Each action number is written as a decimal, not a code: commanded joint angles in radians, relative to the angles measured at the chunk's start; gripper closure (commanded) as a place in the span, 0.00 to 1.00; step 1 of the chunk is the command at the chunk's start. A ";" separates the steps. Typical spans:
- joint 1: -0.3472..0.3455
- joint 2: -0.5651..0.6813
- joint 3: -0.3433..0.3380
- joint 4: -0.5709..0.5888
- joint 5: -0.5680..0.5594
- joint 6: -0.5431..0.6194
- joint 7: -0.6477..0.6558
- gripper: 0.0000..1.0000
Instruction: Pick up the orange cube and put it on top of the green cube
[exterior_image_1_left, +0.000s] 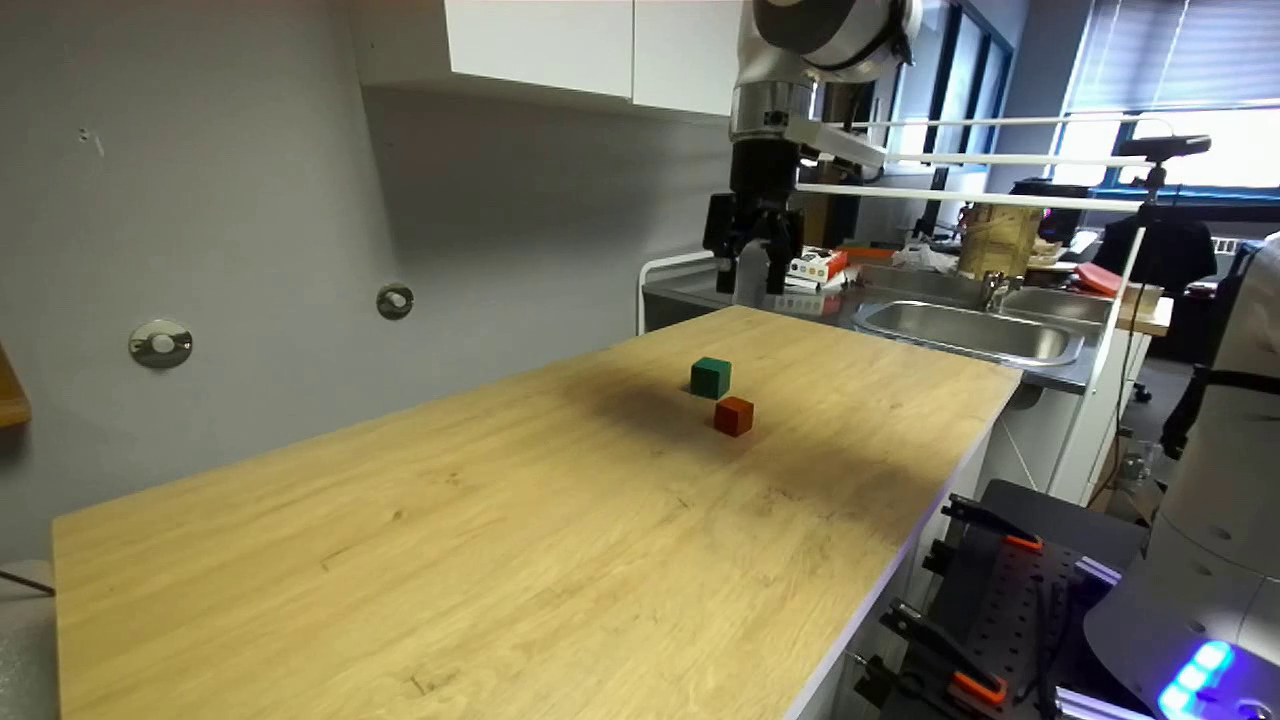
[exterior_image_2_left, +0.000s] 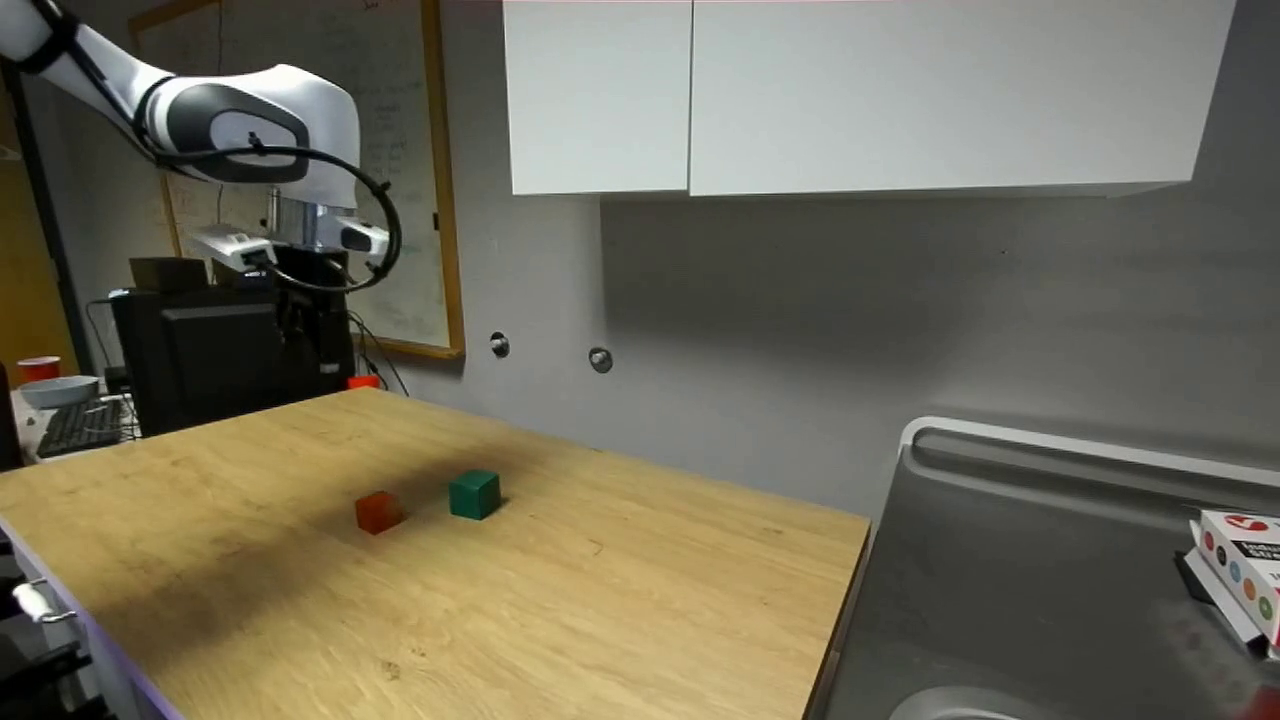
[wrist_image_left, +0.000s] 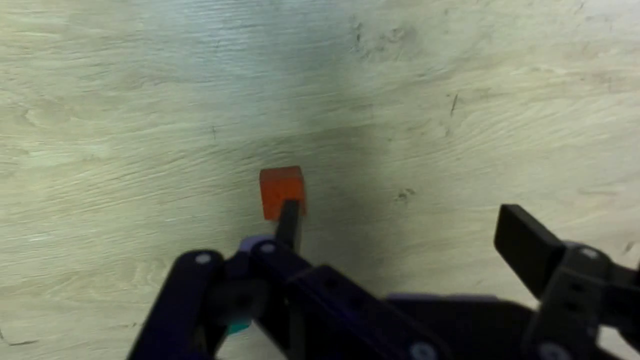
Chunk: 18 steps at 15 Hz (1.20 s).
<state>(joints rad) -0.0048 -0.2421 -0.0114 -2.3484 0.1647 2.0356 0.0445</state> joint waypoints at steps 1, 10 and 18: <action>-0.029 0.079 -0.031 -0.003 0.031 0.114 0.023 0.00; -0.044 0.327 -0.039 0.021 -0.001 0.290 0.121 0.00; -0.038 0.468 -0.045 0.078 -0.007 0.306 0.175 0.00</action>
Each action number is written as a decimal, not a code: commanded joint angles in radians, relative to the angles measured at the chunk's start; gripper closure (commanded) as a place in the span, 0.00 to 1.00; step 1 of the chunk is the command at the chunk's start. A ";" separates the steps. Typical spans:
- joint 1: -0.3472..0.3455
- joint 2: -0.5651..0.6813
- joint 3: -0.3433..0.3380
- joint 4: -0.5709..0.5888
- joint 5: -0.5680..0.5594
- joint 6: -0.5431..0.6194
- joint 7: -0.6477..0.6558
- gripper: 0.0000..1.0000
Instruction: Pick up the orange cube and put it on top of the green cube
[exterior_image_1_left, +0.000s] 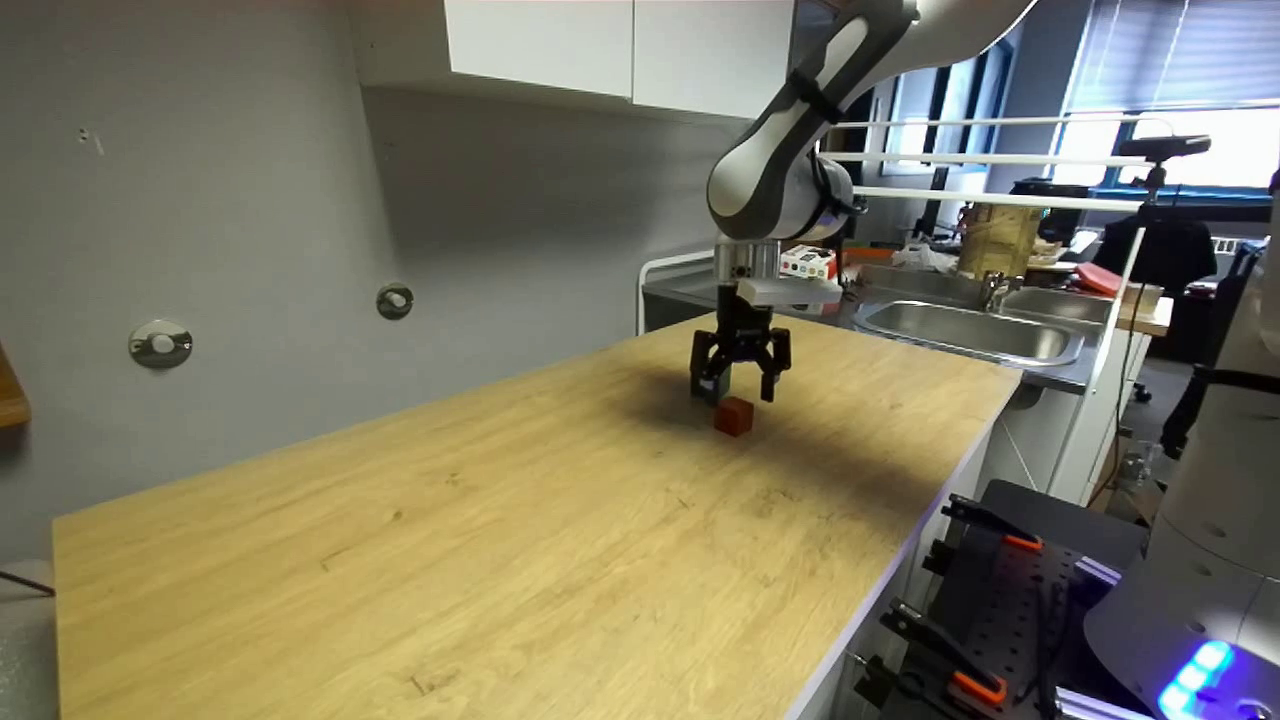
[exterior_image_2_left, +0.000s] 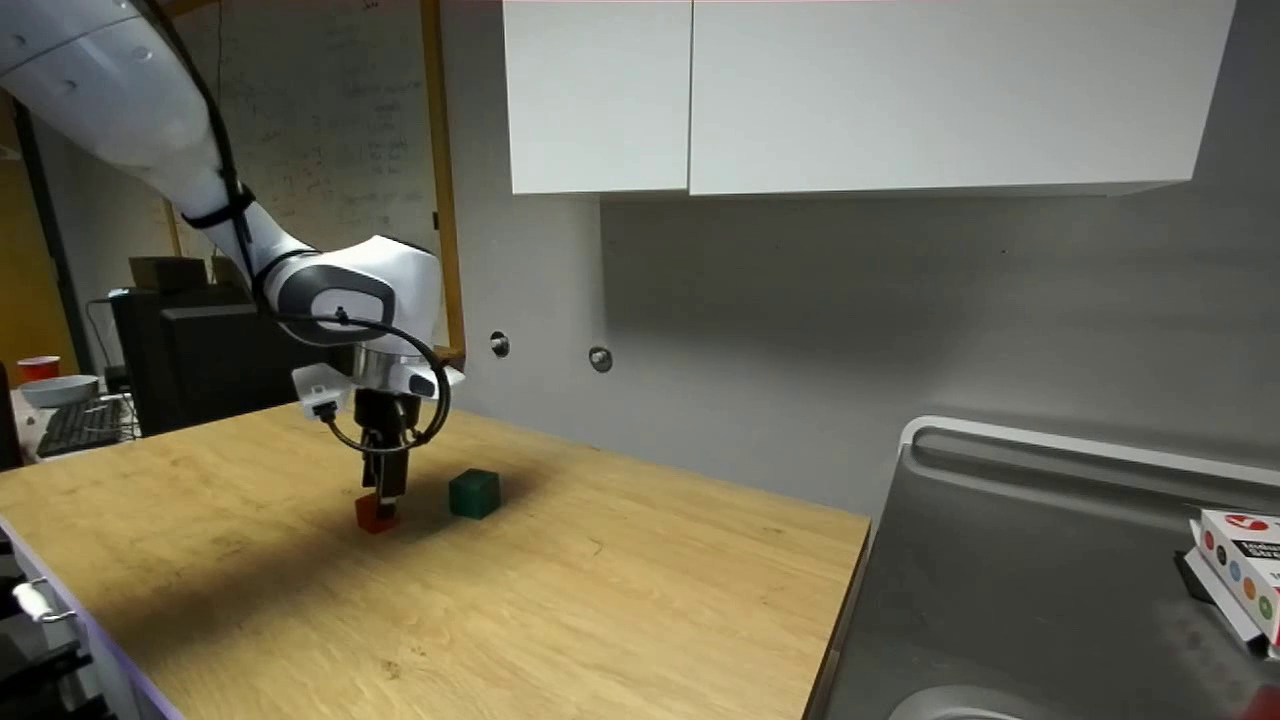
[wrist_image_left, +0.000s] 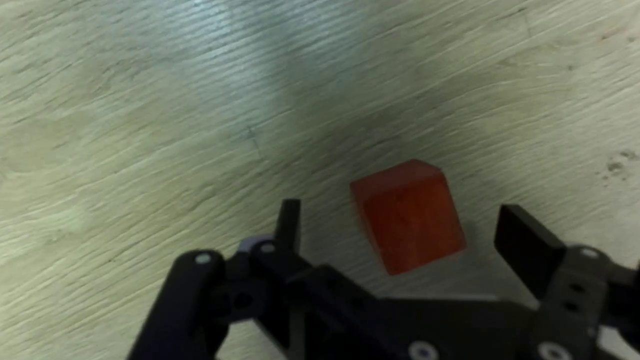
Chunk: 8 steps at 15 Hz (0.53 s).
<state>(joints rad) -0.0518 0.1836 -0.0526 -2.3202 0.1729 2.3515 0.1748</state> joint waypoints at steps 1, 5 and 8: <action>0.012 0.054 -0.005 0.062 -0.021 -0.013 0.053 0.00; 0.021 0.079 -0.006 0.096 -0.039 -0.015 0.073 0.40; 0.023 0.081 -0.007 0.107 -0.037 -0.019 0.077 0.63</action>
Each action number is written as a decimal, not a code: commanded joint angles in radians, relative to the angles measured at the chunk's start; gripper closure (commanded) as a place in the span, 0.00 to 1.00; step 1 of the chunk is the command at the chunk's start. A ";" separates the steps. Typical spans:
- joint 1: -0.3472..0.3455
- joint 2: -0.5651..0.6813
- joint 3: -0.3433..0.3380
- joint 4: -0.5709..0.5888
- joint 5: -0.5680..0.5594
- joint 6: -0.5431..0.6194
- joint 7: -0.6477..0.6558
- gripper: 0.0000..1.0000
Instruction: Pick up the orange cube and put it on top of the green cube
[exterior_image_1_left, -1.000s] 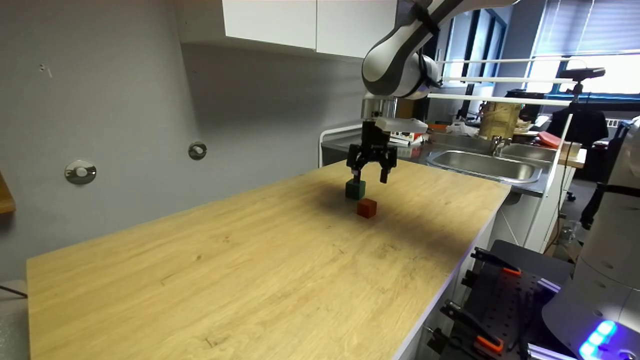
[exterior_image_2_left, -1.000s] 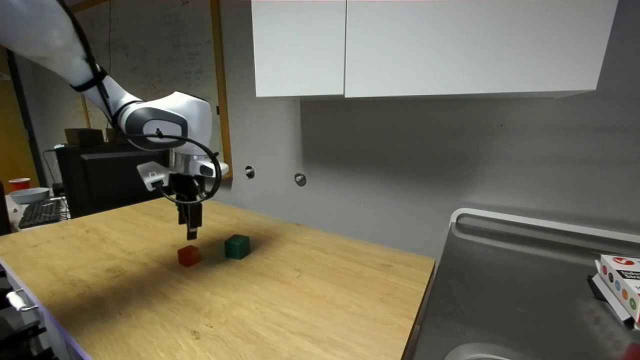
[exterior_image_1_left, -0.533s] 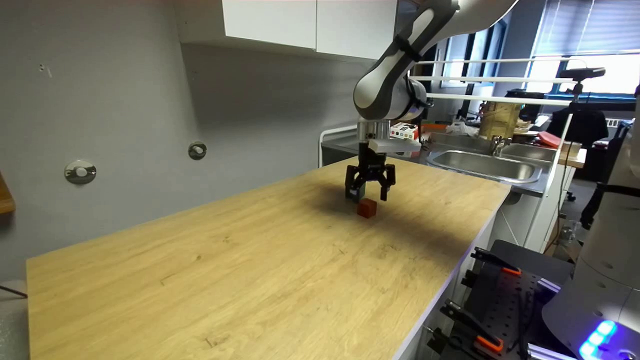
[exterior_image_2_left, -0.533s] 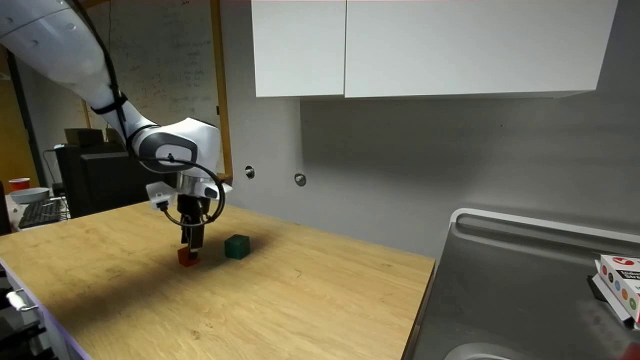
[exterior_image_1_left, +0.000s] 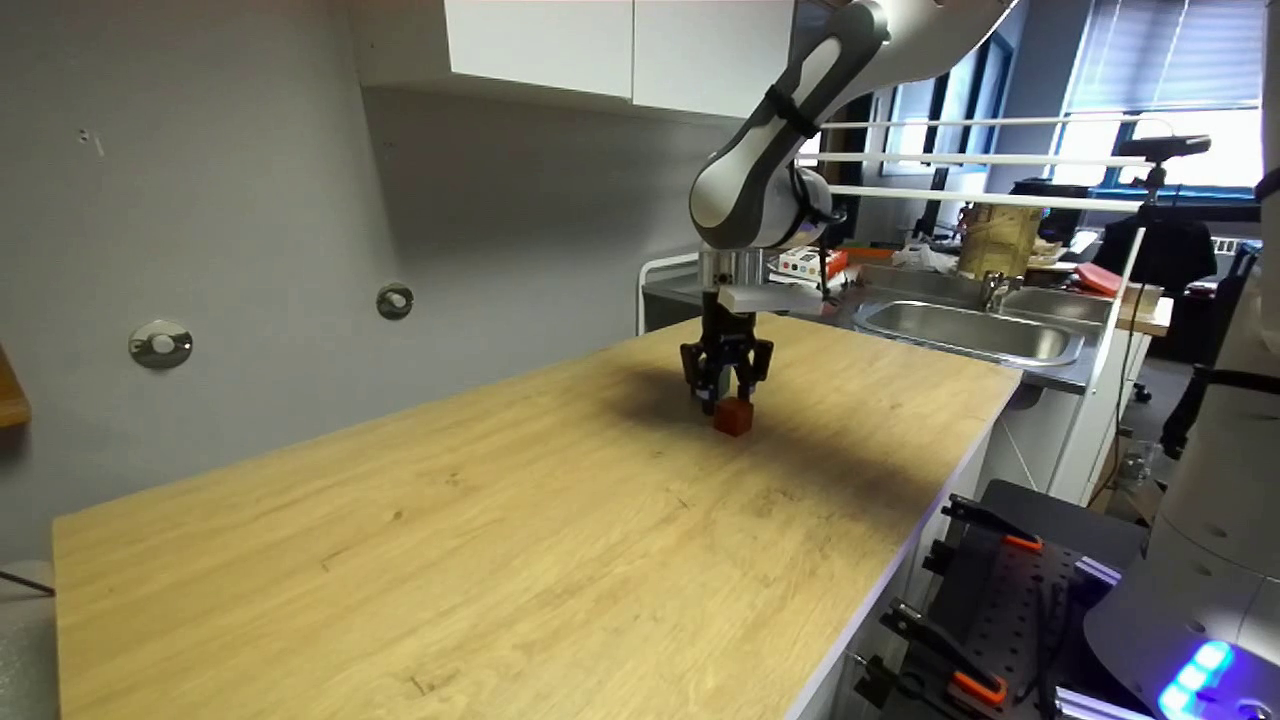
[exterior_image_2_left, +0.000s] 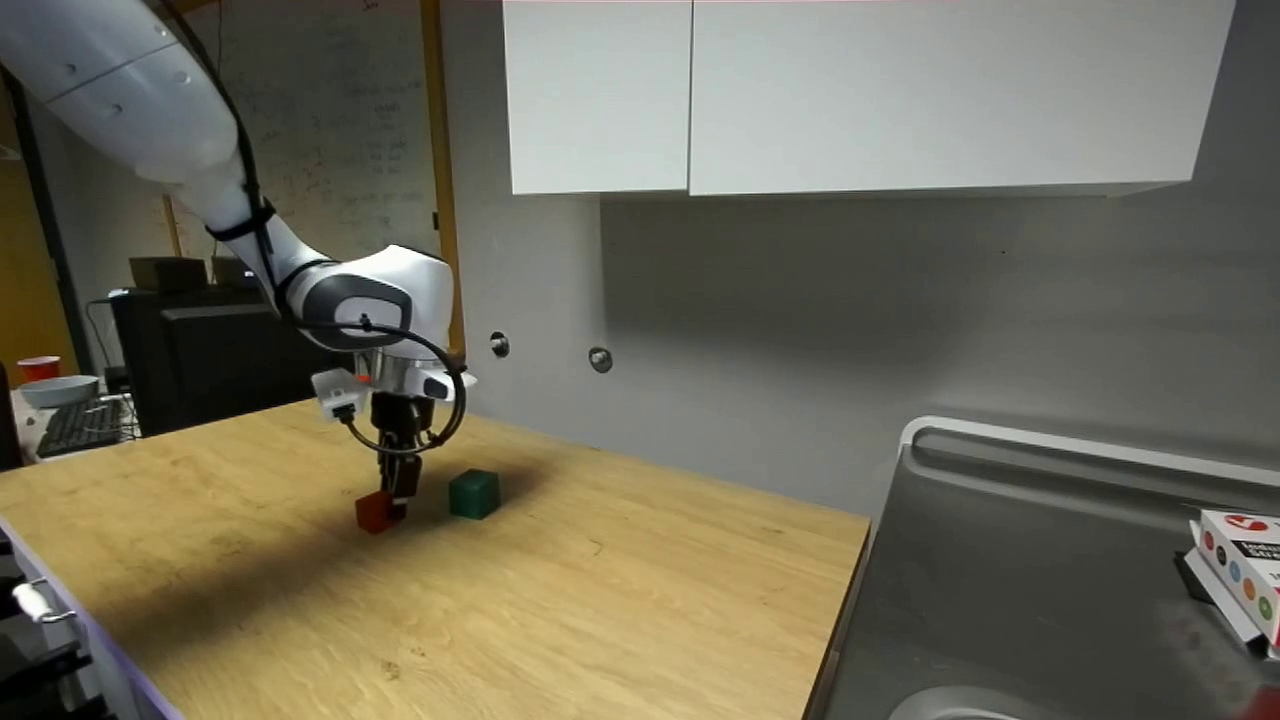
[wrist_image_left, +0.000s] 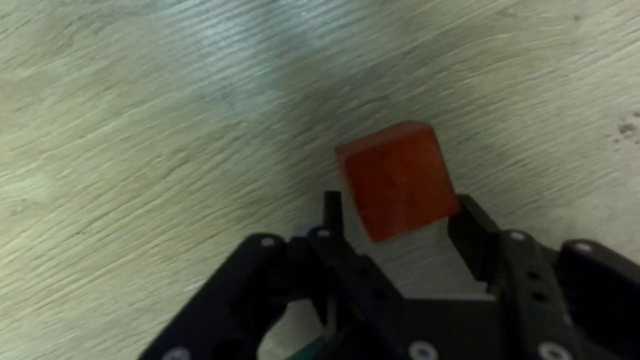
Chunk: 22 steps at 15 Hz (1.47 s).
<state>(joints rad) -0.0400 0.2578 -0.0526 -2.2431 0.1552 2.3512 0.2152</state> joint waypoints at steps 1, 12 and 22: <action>0.011 0.004 -0.007 0.031 -0.018 -0.020 0.038 0.73; 0.020 -0.018 -0.004 0.056 -0.022 -0.053 0.053 0.74; 0.008 -0.009 0.007 0.034 0.127 -0.110 0.115 0.01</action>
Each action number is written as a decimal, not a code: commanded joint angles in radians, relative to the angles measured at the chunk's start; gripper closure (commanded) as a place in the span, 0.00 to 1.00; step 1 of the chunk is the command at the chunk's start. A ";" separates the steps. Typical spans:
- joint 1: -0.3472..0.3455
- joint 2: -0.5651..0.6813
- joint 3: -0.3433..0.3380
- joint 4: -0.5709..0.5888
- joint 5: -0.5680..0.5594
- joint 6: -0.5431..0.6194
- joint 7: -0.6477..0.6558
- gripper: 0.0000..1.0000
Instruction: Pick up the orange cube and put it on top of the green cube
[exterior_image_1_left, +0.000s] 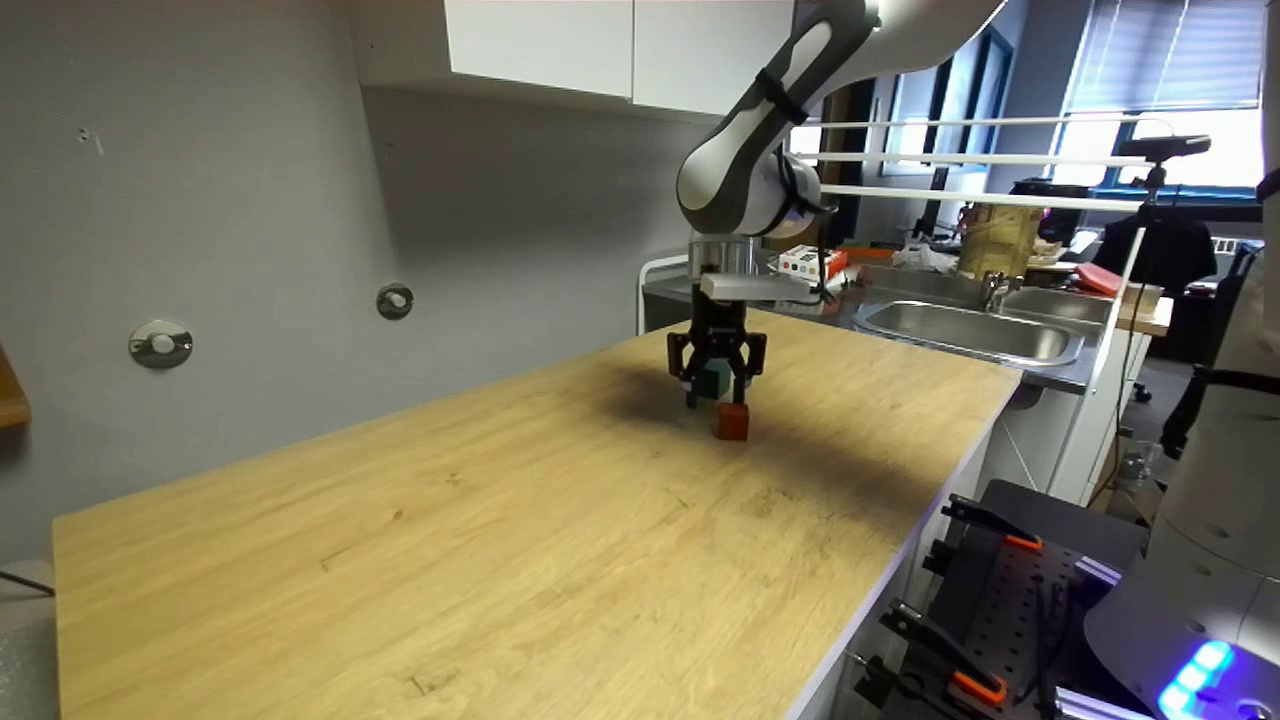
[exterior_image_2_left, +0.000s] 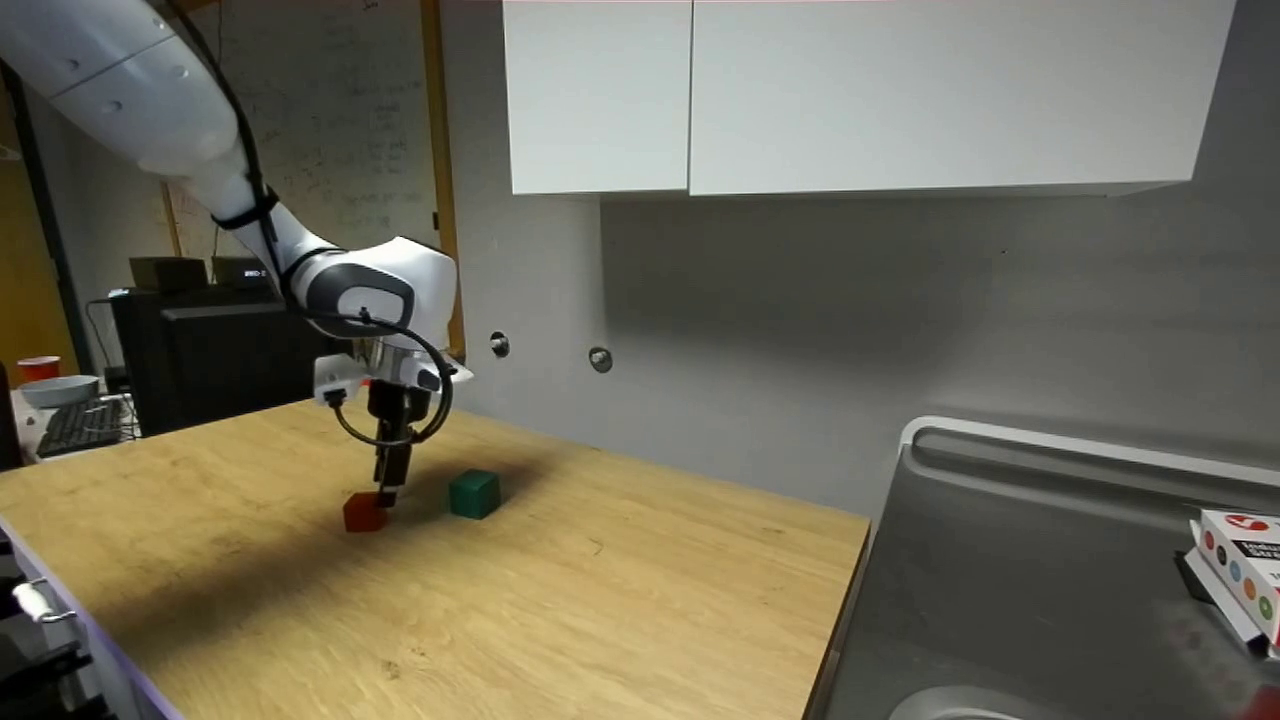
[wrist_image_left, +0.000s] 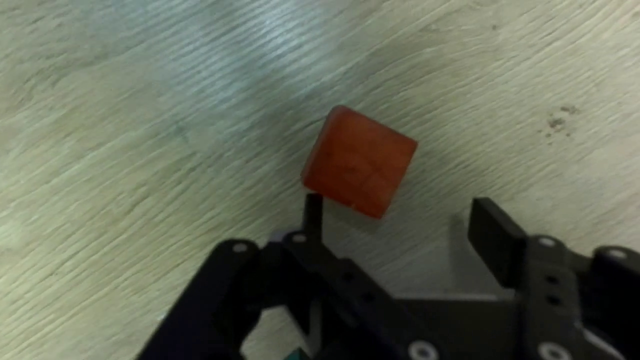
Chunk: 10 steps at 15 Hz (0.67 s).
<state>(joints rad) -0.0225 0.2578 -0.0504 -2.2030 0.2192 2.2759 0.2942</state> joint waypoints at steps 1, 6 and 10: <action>-0.012 -0.008 0.004 -0.010 0.086 -0.041 0.045 0.00; -0.022 -0.001 -0.003 -0.020 0.161 -0.059 0.078 0.00; -0.024 -0.001 -0.004 -0.031 0.177 -0.071 0.098 0.00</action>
<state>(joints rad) -0.0447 0.2694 -0.0537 -2.2242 0.3723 2.2279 0.3651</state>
